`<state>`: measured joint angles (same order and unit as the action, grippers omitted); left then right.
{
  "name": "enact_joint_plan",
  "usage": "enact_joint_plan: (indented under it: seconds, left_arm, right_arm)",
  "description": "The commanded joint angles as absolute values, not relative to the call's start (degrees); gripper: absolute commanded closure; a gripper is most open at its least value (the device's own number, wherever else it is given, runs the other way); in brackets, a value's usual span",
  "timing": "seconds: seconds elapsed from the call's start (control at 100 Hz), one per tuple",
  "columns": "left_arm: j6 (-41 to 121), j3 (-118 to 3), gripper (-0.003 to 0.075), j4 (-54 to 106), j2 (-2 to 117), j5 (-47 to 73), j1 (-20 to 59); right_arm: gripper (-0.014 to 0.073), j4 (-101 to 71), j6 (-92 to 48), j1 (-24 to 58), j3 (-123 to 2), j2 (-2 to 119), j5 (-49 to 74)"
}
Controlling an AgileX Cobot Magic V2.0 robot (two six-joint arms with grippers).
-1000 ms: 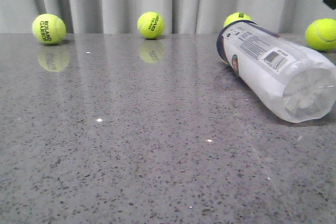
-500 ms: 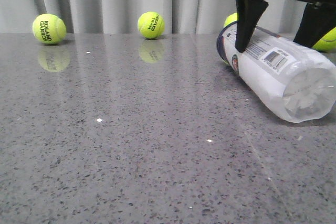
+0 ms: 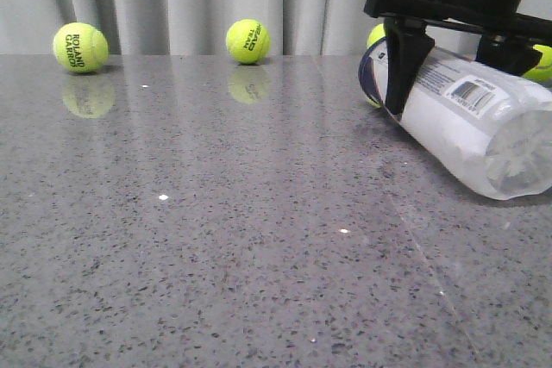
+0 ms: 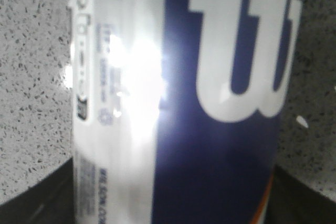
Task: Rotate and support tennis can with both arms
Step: 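Lower the right gripper onto the Wilson can and close on it, then lift the can with the right gripper and carry it toward the center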
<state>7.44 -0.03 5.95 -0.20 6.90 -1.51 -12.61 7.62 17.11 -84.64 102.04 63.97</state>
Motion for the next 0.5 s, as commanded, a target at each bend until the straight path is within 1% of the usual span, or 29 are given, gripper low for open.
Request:
enact_joint_plan:
  seconds: [0.0, 0.06, 0.26, 0.33, 0.49]
  left_arm:
    - [6.75, 2.53, 0.074, 6.06, -2.09, 2.56, -1.58]
    - [6.75, 2.53, 0.074, 6.06, -2.09, 2.56, -1.58]
    - [6.75, 2.53, 0.074, 6.06, -2.09, 2.56, -1.58]
    - [6.75, 2.53, 0.074, 6.06, -2.09, 2.56, -1.58]
    - [6.75, 2.53, 0.074, 6.06, -2.09, 2.56, -1.58]
  right_arm:
    - [0.023, -13.21, 7.34, 17.07, -86.44, 99.39, 63.56]
    - [0.0265, -13.21, 7.3, 17.07, -86.44, 99.39, 63.82]
    - [0.0267, -13.26, 3.62, 17.35, -90.31, 99.39, 67.9]
    - [0.0267, -13.27, 0.0, 18.01, -93.36, 99.39, 69.38]
    - [0.0267, -13.27, -14.12, 21.33, -99.83, 99.39, 71.21]
